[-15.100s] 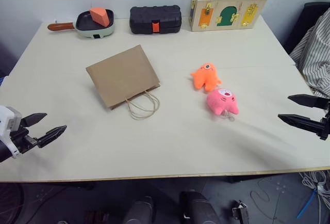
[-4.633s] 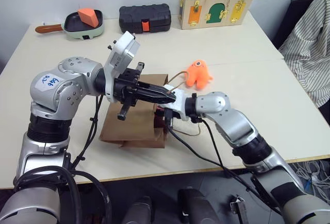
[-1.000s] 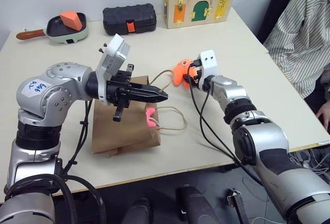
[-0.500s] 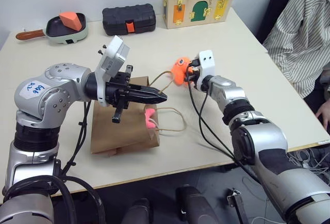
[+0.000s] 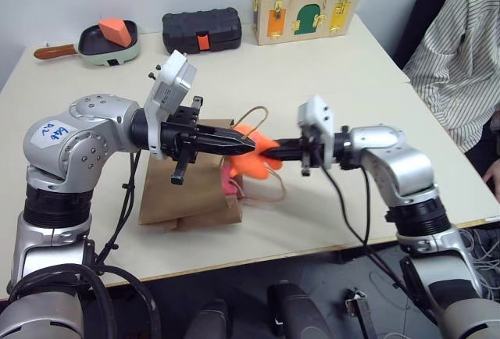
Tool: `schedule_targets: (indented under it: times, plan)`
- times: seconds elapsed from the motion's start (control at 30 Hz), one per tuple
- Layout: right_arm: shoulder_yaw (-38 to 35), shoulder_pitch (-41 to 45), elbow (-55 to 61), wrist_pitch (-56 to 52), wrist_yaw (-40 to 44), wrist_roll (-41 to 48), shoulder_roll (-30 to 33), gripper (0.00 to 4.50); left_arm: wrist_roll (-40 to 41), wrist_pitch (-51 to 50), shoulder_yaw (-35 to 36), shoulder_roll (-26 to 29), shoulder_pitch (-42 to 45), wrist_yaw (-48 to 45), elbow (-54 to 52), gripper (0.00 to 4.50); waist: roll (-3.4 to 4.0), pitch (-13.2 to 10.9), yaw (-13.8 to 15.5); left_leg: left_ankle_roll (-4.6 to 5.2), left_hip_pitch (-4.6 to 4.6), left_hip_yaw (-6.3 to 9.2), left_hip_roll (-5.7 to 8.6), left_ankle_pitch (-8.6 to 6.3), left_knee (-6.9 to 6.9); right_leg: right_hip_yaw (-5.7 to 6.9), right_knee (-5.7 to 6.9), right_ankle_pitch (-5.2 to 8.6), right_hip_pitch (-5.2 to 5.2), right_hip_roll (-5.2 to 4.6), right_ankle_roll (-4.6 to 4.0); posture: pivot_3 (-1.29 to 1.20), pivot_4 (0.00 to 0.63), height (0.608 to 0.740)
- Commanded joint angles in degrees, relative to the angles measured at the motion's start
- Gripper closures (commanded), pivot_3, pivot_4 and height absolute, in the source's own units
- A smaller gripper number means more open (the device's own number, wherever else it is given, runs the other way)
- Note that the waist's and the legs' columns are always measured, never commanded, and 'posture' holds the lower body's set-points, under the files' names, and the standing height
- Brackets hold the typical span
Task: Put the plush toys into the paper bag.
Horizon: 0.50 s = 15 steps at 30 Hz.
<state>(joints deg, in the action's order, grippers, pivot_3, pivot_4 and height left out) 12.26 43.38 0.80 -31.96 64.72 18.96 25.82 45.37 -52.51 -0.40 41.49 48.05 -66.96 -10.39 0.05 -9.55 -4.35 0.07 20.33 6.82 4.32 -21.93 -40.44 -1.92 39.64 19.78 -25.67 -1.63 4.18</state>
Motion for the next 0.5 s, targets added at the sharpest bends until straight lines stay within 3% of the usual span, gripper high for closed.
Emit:
schedule_targets:
  times: [0.03,0.17,0.5]
  plan:
    - [4.8,1.9,1.9,2.0,-0.5,-2.6,-2.0,4.49,1.0,0.1,1.4,0.1,1.4,0.1,-0.4,4.5,0.0,0.0,0.3,0.0,0.0,0.0,0.0,0.0,-0.02,0.0,0.0,0.0,0.0,-0.01,0.0,0.0,0.15,0.74]
    - [9.2,5.2,-1.4,4.9,-1.5,-6.1,-6.1,4.49,1.3,-0.1,1.4,0.0,1.2,0.3,-1.0,4.5,0.0,0.0,1.2,0.01,0.03,0.0,0.03,0.0,-0.02,0.02,-0.11,0.0,0.0,-0.03,0.0,0.0,0.15,0.74]
    - [9.0,12.3,-9.2,-0.3,-0.5,-3.5,-14.1,4.49,2.4,-0.7,1.8,0.7,0.0,1.1,-2.2,4.5,0.0,0.0,1.0,0.01,0.03,0.05,0.04,0.0,-0.06,0.08,-0.11,0.0,0.01,-0.03,0.0,0.0,0.15,0.74]
